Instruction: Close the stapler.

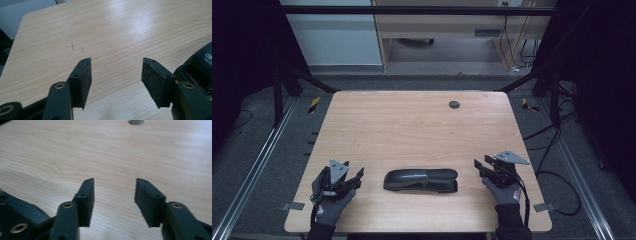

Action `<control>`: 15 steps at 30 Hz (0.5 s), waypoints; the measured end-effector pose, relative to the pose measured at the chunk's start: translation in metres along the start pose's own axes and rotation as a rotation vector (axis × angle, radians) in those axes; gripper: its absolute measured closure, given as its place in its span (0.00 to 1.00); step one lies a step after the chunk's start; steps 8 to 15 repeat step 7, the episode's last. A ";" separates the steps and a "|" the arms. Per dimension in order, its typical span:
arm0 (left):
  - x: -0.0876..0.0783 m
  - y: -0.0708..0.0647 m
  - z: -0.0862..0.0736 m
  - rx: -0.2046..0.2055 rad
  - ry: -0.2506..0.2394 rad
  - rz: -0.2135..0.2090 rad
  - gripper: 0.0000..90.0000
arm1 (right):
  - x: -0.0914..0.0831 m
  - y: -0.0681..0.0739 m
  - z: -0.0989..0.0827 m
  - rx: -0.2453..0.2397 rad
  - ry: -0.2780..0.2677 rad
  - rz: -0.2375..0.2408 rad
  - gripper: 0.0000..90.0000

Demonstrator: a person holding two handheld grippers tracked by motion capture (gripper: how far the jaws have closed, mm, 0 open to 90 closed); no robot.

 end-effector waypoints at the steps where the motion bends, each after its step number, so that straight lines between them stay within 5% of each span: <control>1: 0.001 0.001 -0.002 -0.003 0.008 0.000 0.45 | 0.001 -0.004 -0.002 0.006 0.009 -0.007 0.52; 7: 0.007 0.009 -0.008 -0.010 0.042 0.006 0.41 | 0.003 -0.027 -0.018 0.007 0.054 -0.078 0.46; 15: 0.007 0.009 -0.008 -0.010 0.042 0.006 0.41 | 0.003 -0.027 -0.018 0.007 0.054 -0.078 0.46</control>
Point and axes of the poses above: each handheld gripper's, and its own axes: x roughly forward along the jaws, z roughly out of its top, y roughly to its left, the point moved 7 cm from there along x, roughly forward along the jaws, and after that the axes turned 2 degrees about -y, right-handed, at the moved point
